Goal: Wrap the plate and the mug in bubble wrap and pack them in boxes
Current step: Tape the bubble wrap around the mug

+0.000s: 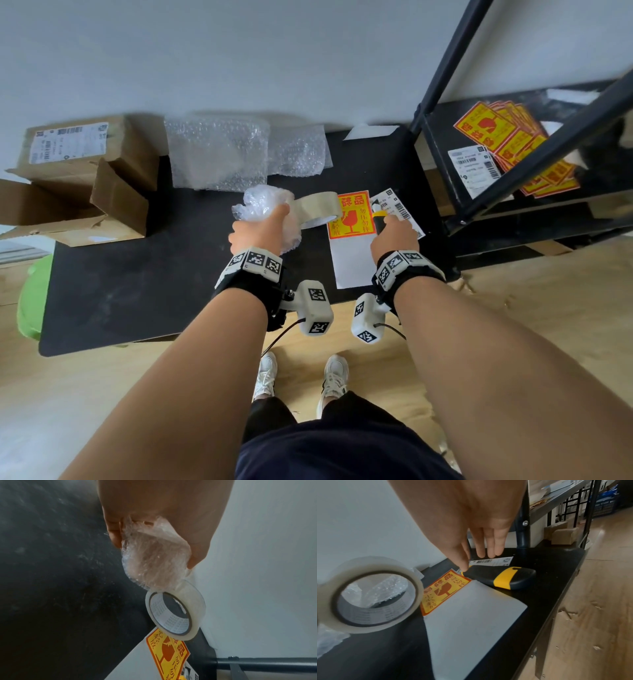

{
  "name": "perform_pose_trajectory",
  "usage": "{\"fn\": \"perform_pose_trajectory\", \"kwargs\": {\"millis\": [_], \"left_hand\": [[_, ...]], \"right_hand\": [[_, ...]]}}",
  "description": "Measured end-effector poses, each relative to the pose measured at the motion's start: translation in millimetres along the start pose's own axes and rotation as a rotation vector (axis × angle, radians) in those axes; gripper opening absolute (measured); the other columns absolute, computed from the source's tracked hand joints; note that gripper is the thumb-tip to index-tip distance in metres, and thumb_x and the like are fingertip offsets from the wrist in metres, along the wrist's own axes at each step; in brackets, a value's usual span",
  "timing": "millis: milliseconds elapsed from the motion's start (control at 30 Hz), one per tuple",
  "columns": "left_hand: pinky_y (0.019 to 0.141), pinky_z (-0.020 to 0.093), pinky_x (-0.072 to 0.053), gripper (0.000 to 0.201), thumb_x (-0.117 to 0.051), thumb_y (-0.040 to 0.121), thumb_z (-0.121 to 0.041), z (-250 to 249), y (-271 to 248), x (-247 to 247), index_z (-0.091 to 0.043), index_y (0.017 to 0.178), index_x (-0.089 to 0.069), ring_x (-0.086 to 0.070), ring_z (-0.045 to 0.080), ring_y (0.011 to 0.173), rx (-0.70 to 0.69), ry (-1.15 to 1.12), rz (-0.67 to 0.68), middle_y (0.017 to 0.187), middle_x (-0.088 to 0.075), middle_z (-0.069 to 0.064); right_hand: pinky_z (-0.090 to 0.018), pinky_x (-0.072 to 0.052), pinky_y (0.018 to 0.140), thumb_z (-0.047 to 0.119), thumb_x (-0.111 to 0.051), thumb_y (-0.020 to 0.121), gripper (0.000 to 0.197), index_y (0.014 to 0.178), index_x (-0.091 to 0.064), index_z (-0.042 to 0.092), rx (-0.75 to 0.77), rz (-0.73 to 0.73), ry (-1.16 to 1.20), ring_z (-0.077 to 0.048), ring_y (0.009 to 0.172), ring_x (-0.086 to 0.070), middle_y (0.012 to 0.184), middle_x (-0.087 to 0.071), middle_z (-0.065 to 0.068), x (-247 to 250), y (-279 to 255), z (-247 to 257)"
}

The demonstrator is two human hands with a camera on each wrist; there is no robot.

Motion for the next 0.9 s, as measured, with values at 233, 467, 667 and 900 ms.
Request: {"fn": "perform_pose_trajectory", "kwargs": {"millis": [233,467,667,900], "left_hand": [[0.08,0.033,-0.048,0.092,-0.064,0.059,-0.07,7.7,-2.9,-4.8,-0.011,0.128,-0.051,-0.06,0.024,0.1,0.068,-0.058,-0.036,0.12,-0.057,0.008],[0.076,0.033,-0.047,0.096,-0.063,0.054,-0.07,10.4,-7.9,-6.2,-0.013,0.129,-0.051,-0.061,0.024,0.095,0.09,-0.105,-0.051,0.12,-0.057,0.008],[0.064,0.03,-0.042,0.089,-0.067,0.062,-0.068,13.3,-10.7,-3.1,-0.012,0.129,-0.05,-0.061,0.021,0.087,0.097,-0.105,-0.003,0.117,-0.059,0.006],[0.074,0.031,-0.044,0.088,-0.069,0.064,-0.065,12.5,-11.5,1.8,-0.007,0.127,-0.051,-0.059,0.022,0.089,0.06,-0.116,0.038,0.116,-0.06,0.008]], "right_hand": [[-0.041,-0.045,0.094,0.014,-0.05,0.096,0.038,0.134,-0.042,0.013,0.018,0.033,-0.068,-0.033,0.12,-0.049,0.129,-0.049,-0.016,-16.0,7.9,-14.3],[-0.043,-0.044,0.097,0.018,-0.053,0.096,0.06,0.149,-0.026,0.018,0.043,0.104,-0.141,-0.035,0.125,-0.046,0.135,-0.046,-0.019,-15.2,16.2,-13.2],[-0.039,-0.041,0.075,0.016,-0.044,0.094,0.037,0.132,-0.042,0.014,-0.045,0.08,0.21,-0.035,0.109,-0.055,0.122,-0.055,-0.017,10.4,10.7,8.2],[-0.034,-0.032,0.073,0.017,-0.031,0.099,0.03,0.116,-0.055,0.008,0.128,0.249,0.28,-0.026,0.085,-0.052,0.09,-0.051,-0.007,17.4,-8.4,71.6]]}}
Point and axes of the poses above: each hand's wrist, its own y-axis towards the middle knuckle, its own x-axis out of the back of the hand, z = x × y, the point moved 8 cm from there along y, towards the middle knuckle
